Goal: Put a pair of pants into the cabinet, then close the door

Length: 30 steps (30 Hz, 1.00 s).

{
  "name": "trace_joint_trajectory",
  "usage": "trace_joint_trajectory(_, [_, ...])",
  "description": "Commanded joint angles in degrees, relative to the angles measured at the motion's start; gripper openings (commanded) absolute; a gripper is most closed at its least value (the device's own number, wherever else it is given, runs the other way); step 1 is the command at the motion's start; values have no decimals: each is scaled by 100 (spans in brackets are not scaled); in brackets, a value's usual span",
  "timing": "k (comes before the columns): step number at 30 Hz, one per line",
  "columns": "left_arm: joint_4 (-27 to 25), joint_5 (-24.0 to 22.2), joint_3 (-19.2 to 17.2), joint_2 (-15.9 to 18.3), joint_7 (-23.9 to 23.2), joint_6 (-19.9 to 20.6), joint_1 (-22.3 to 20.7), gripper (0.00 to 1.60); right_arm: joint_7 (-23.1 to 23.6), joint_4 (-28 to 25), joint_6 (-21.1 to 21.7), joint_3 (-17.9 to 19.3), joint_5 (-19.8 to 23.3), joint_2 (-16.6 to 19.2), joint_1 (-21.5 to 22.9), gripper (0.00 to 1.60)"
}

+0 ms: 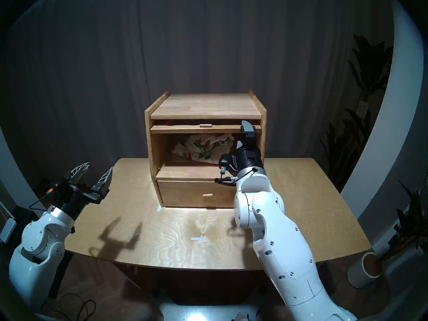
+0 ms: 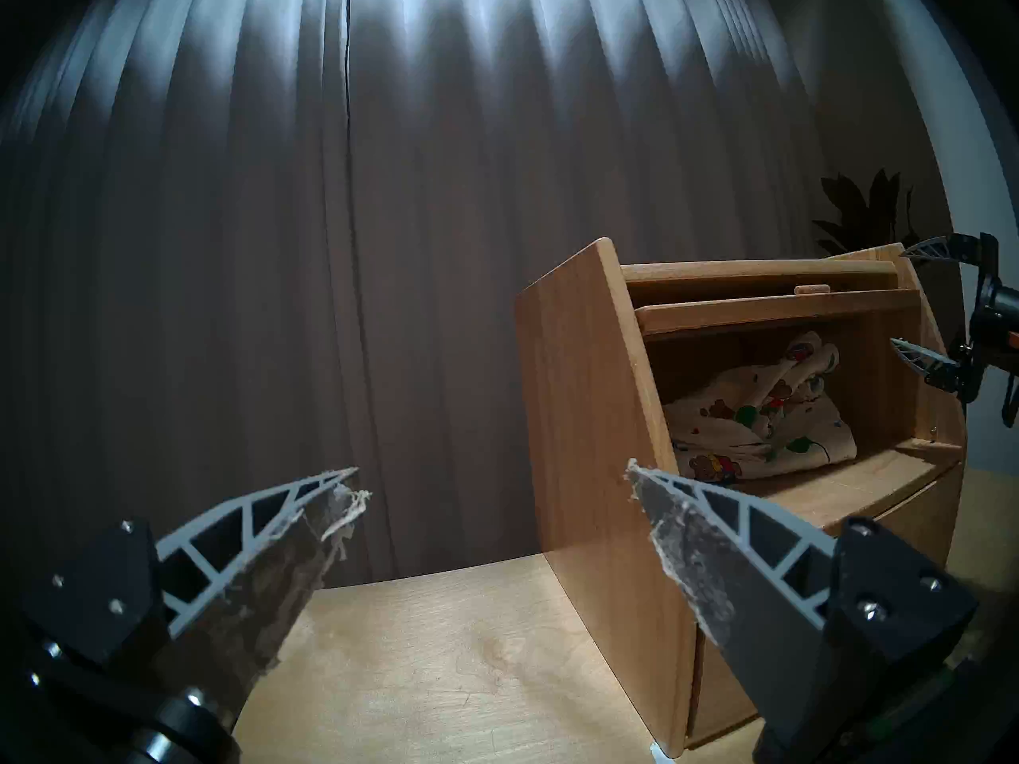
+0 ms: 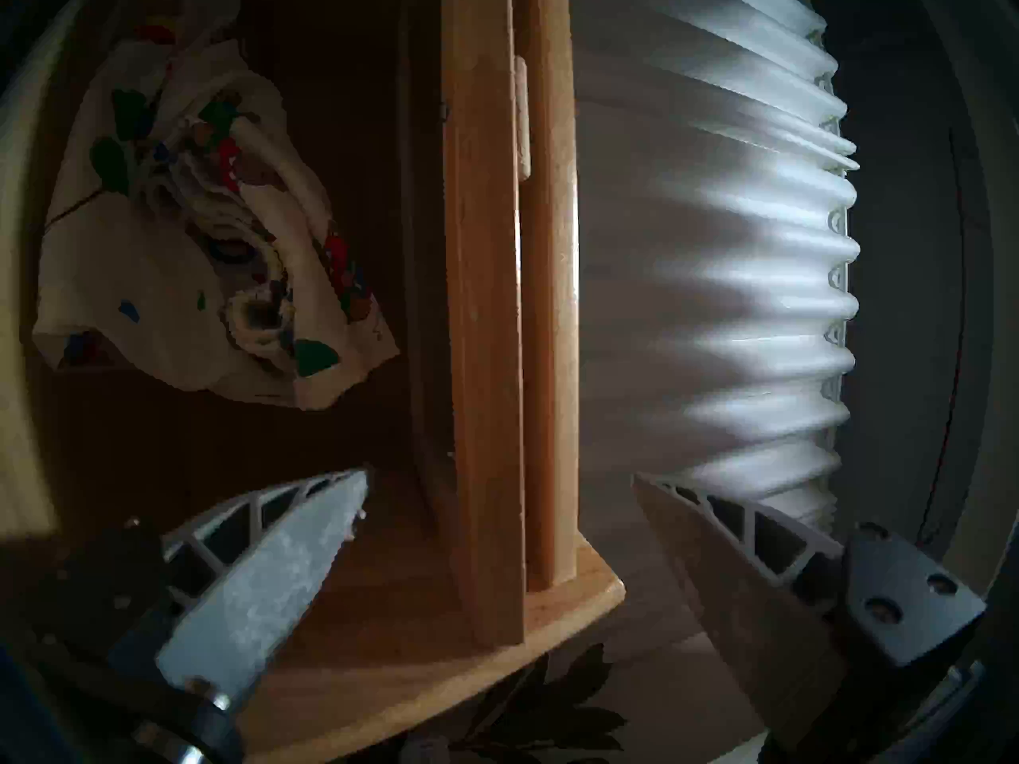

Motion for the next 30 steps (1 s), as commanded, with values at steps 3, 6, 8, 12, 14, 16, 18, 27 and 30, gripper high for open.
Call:
trace_joint_trajectory(3, [-93, 19, -65, 11, 30, -1, -9, 160, 190, 551, 43, 6, 93, -406, 634, 160])
trace_joint_trajectory(6, [-97, 20, -66, 12, 36, 2, -6, 160, 159, 649, 0, 13, 160, -417, 554, 160])
trace_joint_trajectory(8, [-98, 20, -66, 14, 39, 2, -5, 160, 167, 666, -2, -5, 137, -403, 525, 160])
trace_joint_trajectory(12, [-100, 19, -65, 19, 46, 2, -1, 160, 39, 748, 23, -8, 174, -424, 486, 160])
trace_joint_trajectory(14, [-101, 18, -65, 21, 48, 1, 0, 160, -104, 812, -1, -13, 173, -409, 496, 160])
trace_joint_trajectory(16, [-101, 18, -64, 22, 50, 0, 1, 160, -6, 827, -24, 10, 249, -421, 527, 160])
trace_joint_trajectory(18, [-101, 17, -64, 24, 52, 0, 1, 160, -26, 876, -18, -8, 218, -406, 569, 160])
trace_joint_trajectory(27, [-98, 15, -60, 30, 57, -5, 1, 160, 528, 1298, -7, -94, -123, -302, 1169, 160])
trace_joint_trajectory(30, [-97, 14, -59, 31, 58, -6, 0, 160, 438, 1430, -53, -133, -192, -315, 1329, 160])
